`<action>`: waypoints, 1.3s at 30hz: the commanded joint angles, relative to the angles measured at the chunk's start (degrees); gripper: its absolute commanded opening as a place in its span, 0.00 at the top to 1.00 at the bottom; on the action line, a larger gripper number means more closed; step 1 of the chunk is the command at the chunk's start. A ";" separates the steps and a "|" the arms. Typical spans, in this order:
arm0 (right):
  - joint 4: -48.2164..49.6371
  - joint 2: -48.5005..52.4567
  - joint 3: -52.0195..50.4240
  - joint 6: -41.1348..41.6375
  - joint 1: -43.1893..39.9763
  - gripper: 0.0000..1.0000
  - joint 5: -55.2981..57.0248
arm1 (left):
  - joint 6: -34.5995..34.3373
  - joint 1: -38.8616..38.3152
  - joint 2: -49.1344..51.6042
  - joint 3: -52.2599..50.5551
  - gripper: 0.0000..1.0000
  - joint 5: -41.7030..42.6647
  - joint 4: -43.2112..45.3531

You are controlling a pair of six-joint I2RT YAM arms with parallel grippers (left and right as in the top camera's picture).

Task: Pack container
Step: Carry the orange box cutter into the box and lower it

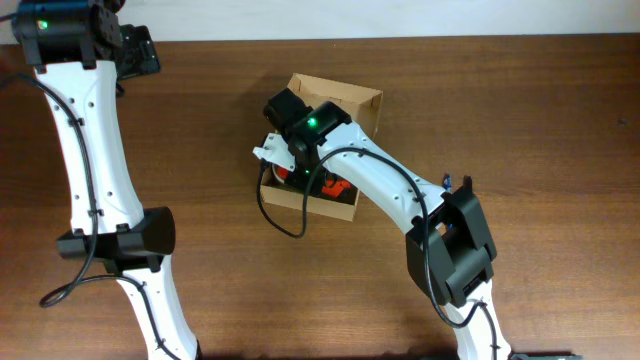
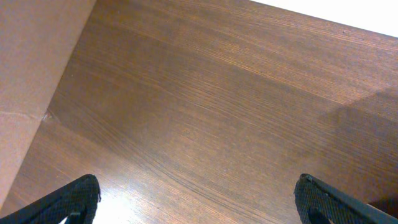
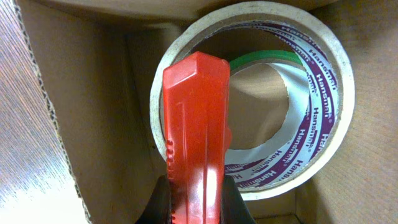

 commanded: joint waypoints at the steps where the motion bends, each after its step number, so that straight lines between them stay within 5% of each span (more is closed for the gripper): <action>1: -0.96 1.05 0.72 0.33 0.35 0.95 -1.42 | 0.52 0.24 -0.72 -0.11 0.00 -0.79 -0.04; 39: -2.58 -2.38 1.95 2.47 2.16 0.94 -3.39 | 0.50 0.24 -0.72 -0.11 0.00 -0.79 -0.04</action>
